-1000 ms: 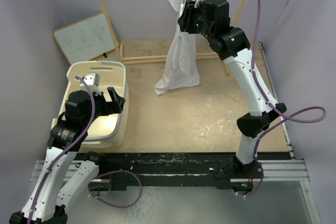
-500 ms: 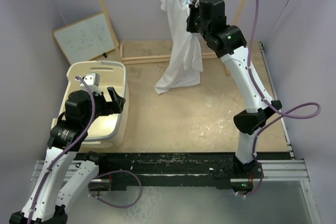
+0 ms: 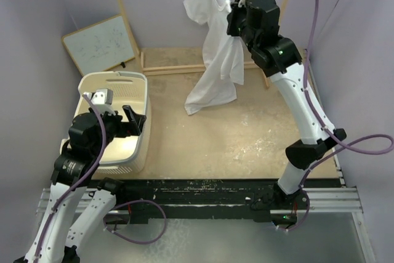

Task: Remove the t-shirt from the hanger

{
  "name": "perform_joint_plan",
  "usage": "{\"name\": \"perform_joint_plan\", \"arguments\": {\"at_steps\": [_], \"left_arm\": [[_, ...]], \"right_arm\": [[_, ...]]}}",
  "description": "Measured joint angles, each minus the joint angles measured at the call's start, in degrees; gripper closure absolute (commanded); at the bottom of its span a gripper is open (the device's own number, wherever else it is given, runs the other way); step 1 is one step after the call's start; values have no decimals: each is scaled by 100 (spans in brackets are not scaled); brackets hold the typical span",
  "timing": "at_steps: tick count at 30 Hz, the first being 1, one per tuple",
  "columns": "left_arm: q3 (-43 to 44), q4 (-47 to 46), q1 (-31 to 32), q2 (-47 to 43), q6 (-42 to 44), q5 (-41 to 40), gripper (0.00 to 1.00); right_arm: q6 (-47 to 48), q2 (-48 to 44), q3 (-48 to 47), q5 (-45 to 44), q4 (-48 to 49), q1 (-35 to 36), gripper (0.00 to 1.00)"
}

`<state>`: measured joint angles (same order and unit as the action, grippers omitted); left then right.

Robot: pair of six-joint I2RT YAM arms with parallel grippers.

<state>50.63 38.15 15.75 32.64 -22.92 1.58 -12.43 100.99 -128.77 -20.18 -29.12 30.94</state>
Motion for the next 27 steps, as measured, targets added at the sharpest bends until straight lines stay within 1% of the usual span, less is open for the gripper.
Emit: {"name": "perform_joint_plan", "arguments": {"at_steps": [3, 8, 14, 20, 22, 27], "left_arm": [[-35, -140, 0, -223, 15, 87, 1], [-39, -210, 0, -234, 20, 160, 1], [-76, -328, 0, -286, 101, 389, 1], [-192, -527, 0, -605, 173, 686, 1], [-205, -616, 0, -667, 214, 789, 1], [-275, -776, 0, -756, 289, 1010, 1]], "right_arm": [[101, -302, 76, -9, 258, -17, 100], [219, -678, 92, 20, 579, -52, 100], [319, -1123, 682, 42, 1038, -81, 100], [317, -1241, 1067, 138, 1362, -111, 100], [295, -1397, 1335, 212, 1484, -111, 100], [260, -2188, 2245, 341, 1620, -111, 100]]}}
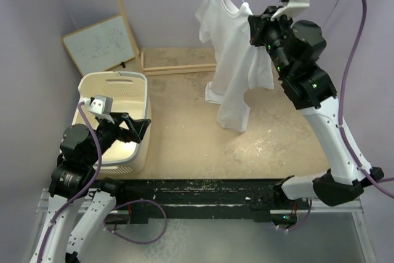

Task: Remove the t-shirt from the hanger

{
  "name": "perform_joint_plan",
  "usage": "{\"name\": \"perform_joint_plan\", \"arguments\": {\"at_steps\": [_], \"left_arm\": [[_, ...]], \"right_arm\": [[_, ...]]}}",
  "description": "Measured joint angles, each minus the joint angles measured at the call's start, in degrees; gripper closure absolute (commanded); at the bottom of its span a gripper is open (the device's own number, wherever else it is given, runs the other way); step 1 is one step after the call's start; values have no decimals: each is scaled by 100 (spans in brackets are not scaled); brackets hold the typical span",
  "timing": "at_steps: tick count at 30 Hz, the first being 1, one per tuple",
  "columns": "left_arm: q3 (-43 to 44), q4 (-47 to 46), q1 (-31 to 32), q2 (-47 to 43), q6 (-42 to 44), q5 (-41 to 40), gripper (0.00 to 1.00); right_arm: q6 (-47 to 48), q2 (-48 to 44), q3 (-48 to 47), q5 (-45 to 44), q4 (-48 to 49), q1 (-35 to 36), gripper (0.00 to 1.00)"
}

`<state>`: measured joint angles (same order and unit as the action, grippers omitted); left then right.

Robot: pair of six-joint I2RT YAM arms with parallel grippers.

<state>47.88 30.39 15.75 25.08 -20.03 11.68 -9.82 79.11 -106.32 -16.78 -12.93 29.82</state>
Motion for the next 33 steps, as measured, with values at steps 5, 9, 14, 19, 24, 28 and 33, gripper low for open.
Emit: {"name": "perform_joint_plan", "arguments": {"at_steps": [5, 9, 14, 19, 24, 28, 33], "left_arm": [[-55, -116, 0, -90, 17, 188, 1], [-81, -205, 0, -149, 17, 334, 1], [-63, -557, 0, -131, 15, 758, 1], [656, -807, 0, 378, 243, 1458, 1], [1257, -1438, 2, 850, 599, 2293, 1], [1281, -1899, 0, 1156, 675, 2924, 1], [1276, -2378, 0, 1644, 579, 3681, 0]], "right_arm": [[-2, -651, 387, 79, 83, -2, 100], [-44, -1032, 605, 251, 42, -2, 100], [-234, -1703, 1187, 957, -374, -17, 100], [-415, -2575, 1746, 1823, -1121, -22, 100], [-525, -3392, 2179, 2776, -1742, -22, 100], [-597, -3884, 2389, 3499, -2026, -22, 100], [-693, -4199, 2538, 4275, -2166, -22, 100]]}}
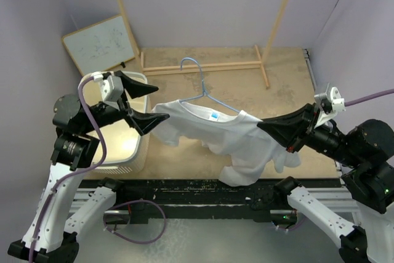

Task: Remove the t-shirt from the hanger

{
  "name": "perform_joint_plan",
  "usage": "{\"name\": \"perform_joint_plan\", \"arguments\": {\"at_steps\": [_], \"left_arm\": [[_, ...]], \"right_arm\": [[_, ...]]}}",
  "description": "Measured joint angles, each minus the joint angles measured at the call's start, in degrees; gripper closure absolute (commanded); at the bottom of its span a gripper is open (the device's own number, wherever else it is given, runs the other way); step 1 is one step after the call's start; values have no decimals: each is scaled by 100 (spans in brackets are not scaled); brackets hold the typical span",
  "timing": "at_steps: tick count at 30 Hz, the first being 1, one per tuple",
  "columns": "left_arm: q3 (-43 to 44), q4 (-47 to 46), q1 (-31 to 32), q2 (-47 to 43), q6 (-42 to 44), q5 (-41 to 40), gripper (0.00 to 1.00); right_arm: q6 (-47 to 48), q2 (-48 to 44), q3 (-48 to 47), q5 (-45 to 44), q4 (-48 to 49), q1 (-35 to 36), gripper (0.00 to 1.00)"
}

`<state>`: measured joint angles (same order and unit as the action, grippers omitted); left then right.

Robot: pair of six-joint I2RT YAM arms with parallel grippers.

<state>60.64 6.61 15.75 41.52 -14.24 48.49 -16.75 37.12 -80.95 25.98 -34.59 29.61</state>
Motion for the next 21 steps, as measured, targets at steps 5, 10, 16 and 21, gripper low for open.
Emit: {"name": "perform_joint_plan", "arguments": {"at_steps": [5, 10, 16, 21], "left_arm": [[-17, -280, 0, 286, -105, 579, 1], [-87, -407, 0, 289, -157, 1069, 3], [-308, -658, 0, 278, -282, 1381, 9], [-463, -914, 2, 457, -531, 1639, 58]], "right_arm": [[-76, -31, 35, 420, 4, 0, 100], [-129, -66, 35, 638, 17, 0, 100], [-254, -74, 28, 813, 68, 0, 100], [-376, -72, -26, 872, 142, 0, 100]]}}
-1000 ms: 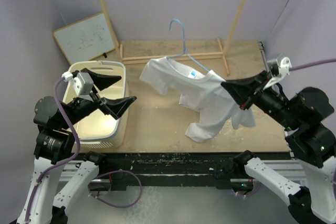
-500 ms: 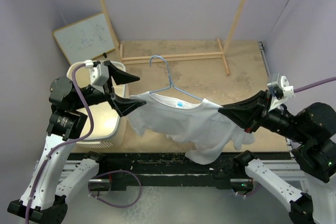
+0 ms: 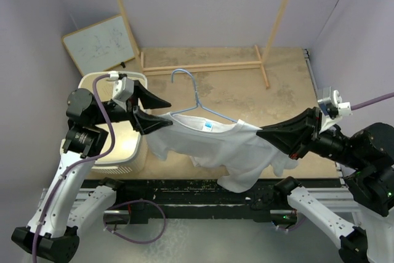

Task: Remove the t-shirt from the hanger

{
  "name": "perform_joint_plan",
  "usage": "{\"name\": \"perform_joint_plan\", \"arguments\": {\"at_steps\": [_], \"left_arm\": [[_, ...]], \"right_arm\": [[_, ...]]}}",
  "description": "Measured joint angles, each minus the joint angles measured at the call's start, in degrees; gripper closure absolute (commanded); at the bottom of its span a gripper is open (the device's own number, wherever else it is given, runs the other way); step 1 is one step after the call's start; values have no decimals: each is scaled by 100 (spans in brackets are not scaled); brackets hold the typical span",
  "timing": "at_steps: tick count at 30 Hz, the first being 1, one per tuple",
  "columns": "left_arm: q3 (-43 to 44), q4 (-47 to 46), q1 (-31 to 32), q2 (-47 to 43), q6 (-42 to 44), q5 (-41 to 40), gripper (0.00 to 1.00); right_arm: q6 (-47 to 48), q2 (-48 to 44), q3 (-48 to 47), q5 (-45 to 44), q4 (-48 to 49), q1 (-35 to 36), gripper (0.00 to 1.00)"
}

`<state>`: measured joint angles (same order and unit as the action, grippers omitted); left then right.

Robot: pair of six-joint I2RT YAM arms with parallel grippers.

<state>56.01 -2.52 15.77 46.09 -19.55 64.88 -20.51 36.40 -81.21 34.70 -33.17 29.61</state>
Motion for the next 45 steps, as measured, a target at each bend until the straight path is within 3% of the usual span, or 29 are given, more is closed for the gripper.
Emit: {"name": "perform_joint_plan", "arguments": {"at_steps": [2, 3, 9, 10, 13, 14, 16, 18, 22, 29, 31, 34, 36, 38, 45], "left_arm": [[-9, -35, 0, 96, -83, 96, 96], [-11, -20, 2, 155, -116, 136, 100], [48, 286, 33, 216, 162, 247, 100], [74, 350, 33, 212, 201, 234, 100], [175, 588, 37, 195, 350, 131, 100], [236, 730, 37, 195, 426, 76, 100], [369, 1012, 37, 195, 560, -42, 100], [546, 1307, 37, 195, 710, -146, 100], [879, 1759, 37, 138, 975, -321, 100], [1231, 2144, 37, -35, 1137, -354, 100], [1309, 2212, 37, -63, 1167, -317, 100], [1388, 2354, 37, -109, 1196, -313, 100], [1390, 2463, 37, -157, 1235, -319, 100], [1390, 2588, 37, -225, 1290, -337, 100], [1394, 2824, 37, -374, 1325, -334, 100]], "right_arm": [[-24, 0, -35, 0, 20, 0, 100], [-35, 0, -48, -2, 28, 0, 100], [-37, -4, -57, -223, -50, -11, 100], [-28, -4, -57, -256, -74, -11, 92], [15, -11, -57, -535, -212, -9, 46], [50, -17, -57, -708, -278, -9, 36], [98, -68, -39, -1104, -442, -11, 22], [138, -168, 20, -1508, -614, -9, 15], [173, -533, 205, -2310, -1003, -11, 13], [258, -811, 511, -2911, -1224, -17, 15], [306, -826, 612, -2981, -1263, -15, 19], [367, -824, 708, -3095, -1279, -15, 33], [415, -813, 752, -3147, -1279, -15, 36], [444, -789, 798, -3248, -1255, -13, 35], [577, -737, 994, -3421, -1036, -9, 12]]}}
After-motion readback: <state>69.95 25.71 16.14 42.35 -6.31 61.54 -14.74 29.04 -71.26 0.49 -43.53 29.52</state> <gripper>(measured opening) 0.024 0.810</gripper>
